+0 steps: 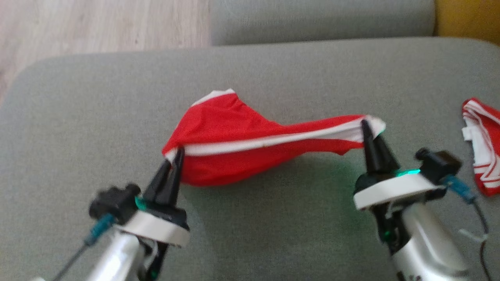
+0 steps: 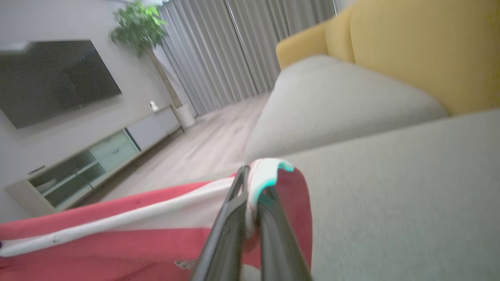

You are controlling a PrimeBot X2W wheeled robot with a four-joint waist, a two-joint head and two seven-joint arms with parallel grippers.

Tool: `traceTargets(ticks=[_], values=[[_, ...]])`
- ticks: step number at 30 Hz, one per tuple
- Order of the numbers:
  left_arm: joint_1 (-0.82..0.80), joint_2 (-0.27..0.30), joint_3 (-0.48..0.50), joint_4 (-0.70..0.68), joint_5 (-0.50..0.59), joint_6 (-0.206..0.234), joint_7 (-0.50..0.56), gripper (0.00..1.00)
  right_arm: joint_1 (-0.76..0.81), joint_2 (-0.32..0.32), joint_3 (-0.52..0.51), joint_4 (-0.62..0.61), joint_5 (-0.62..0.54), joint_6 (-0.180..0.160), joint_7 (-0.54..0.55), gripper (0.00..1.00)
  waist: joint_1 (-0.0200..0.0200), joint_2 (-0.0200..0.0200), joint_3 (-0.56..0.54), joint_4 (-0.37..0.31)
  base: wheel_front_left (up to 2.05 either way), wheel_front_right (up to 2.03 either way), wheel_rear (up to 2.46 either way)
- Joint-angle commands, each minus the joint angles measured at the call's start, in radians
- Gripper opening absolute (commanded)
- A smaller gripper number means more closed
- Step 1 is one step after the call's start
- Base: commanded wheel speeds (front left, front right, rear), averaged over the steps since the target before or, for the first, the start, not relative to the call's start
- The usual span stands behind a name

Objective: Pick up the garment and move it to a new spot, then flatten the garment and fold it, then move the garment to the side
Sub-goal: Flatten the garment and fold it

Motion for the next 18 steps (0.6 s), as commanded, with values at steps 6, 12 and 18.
traceTargets(ticks=[6, 12, 18], values=[[-0.247, 0.174, -0.045, -0.150, -0.077, 0.002, -0.012, 0.00, -0.101, -0.082, -0.001, -0.213, 0.054, -0.001, -0.007, 0.00, 0.0001, 0.0000, -0.088, -0.013, 0.00, 0.00, 0.00], [-0.448, 0.259, -0.099, -0.195, -0.177, 0.002, 0.045, 0.00, -0.217, -0.167, 0.021, -0.296, 0.110, -0.001, -0.003, 0.00, 0.0001, 0.0000, -0.077, -0.025, 0.00, 0.00, 0.00], [-0.627, 0.254, -0.128, -0.103, -0.184, 0.002, 0.053, 0.00, -0.423, -0.211, 0.053, -0.231, 0.092, -0.001, 0.021, 0.00, 0.0001, 0.0000, 0.016, -0.042, 0.00, 0.00, 0.00]])
